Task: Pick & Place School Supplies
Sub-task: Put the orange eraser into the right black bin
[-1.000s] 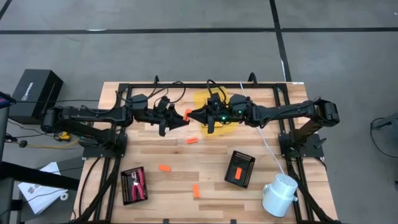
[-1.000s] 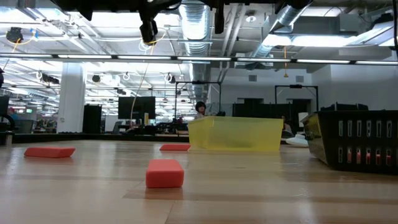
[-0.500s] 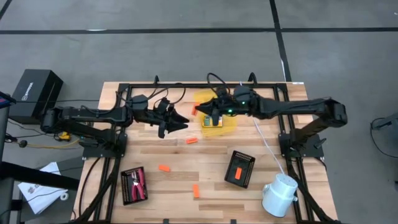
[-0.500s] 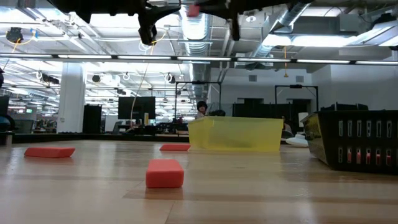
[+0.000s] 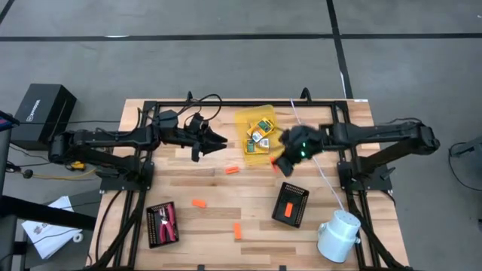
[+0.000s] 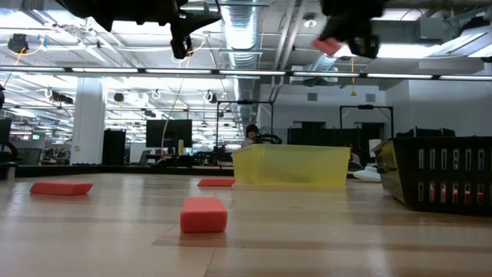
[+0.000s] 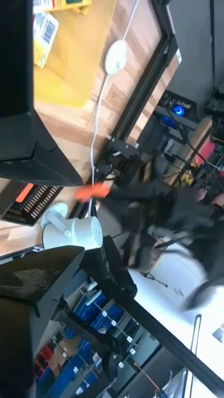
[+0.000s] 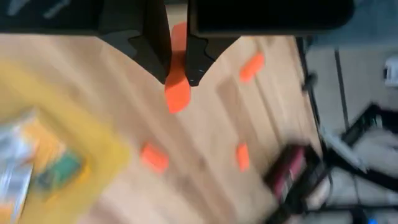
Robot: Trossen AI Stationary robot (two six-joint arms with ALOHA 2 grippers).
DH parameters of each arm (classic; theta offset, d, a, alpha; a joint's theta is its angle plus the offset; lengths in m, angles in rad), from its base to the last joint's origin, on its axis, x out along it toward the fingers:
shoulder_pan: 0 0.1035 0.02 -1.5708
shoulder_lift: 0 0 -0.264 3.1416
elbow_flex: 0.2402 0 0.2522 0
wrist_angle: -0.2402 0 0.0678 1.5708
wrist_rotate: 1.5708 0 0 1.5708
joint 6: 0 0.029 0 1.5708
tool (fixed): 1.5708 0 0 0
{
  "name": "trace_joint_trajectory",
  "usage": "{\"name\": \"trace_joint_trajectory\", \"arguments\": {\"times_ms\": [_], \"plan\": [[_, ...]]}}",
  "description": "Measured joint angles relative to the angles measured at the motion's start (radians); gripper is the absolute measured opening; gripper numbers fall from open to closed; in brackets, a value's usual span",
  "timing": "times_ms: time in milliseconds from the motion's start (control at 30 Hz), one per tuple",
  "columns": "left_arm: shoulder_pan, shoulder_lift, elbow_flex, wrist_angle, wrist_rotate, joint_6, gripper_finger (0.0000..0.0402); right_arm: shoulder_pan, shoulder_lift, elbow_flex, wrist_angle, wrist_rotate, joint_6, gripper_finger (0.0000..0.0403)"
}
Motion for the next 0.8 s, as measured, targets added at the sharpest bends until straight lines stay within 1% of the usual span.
{"name": "trace_joint_trajectory", "arguments": {"times_ms": [100, 233, 467, 567, 667, 800], "plan": [[0.009, 0.0, 0.0, 0.0, 0.001, 0.026, 0.0161, 0.086, 0.004, -0.001, -0.073, 0.01, 0.087, 0.0014], [0.019, 0.0, 0.0, -0.002, 0.004, 0.032, 0.016, 0.198, 0.015, -0.046, -0.093, 0.028, 0.232, 0.0014], [0.027, 0.0, 0.0, -0.005, 0.004, 0.033, 0.0157, 0.355, 0.017, -0.169, -0.013, 0.108, 0.505, 0.0014], [0.027, 0.0, 0.0, -0.007, 0.004, 0.033, 0.0154, 0.385, 0.017, -0.219, 0.034, 0.137, 0.575, 0.0014], [0.027, 0.0, 0.0, -0.01, 0.003, 0.033, 0.0152, 0.391, 0.017, -0.258, 0.089, 0.165, 0.622, 0.0014], [0.027, 0.0, 0.0, -0.011, 0.004, 0.033, 0.0152, 0.389, 0.017, -0.311, 0.147, 0.178, 0.645, 0.0014]]}}
